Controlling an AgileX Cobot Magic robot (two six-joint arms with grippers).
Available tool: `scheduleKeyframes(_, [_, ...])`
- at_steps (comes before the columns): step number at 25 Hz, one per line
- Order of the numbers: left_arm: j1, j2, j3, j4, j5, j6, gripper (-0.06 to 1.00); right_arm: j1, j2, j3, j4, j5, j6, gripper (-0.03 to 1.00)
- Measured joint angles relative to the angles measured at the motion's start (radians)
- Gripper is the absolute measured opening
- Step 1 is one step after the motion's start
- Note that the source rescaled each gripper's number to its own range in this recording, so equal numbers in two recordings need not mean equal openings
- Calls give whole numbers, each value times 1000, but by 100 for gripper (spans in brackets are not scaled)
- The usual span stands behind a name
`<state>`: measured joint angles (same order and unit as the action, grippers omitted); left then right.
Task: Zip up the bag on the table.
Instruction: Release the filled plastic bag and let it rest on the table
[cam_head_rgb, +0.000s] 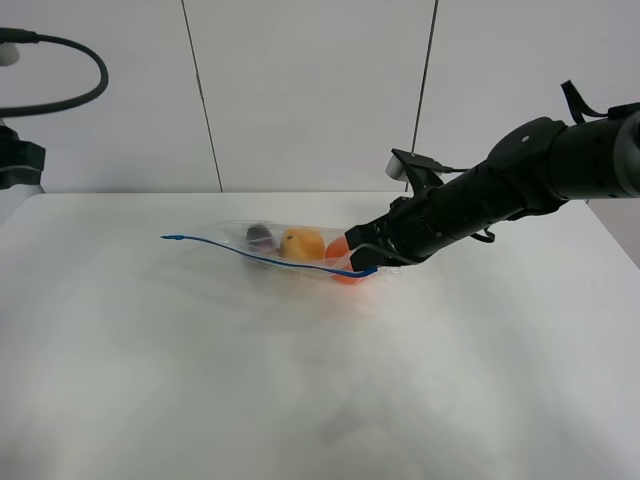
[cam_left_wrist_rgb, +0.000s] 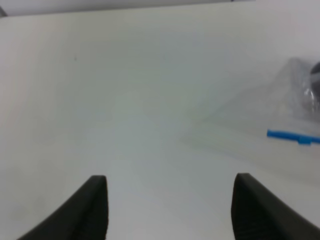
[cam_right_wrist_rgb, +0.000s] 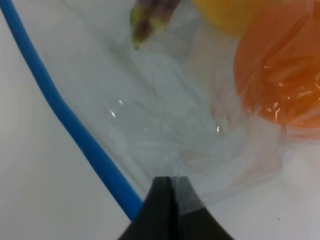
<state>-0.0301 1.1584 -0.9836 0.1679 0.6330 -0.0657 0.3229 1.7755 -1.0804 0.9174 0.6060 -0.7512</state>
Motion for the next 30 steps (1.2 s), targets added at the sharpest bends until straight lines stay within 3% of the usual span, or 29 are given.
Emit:
scheduleKeyframes(9, [0, -191, 82, -1, 39, -2, 81, 0, 0, 0, -1, 0, 2, 0])
scheduleKeyframes(13, [0, -272, 82, -1, 101, -2, 94, 0, 0, 0, -1, 0, 2, 0])
scheduleKeyframes(16, [0, -348, 82, -1, 146, -2, 98, 0, 0, 0, -2, 0, 3, 0])
scheduleKeyframes(30, [0, -731, 82, -52, 313, -25, 100, 0, 0, 0, -4, -8, 3, 0])
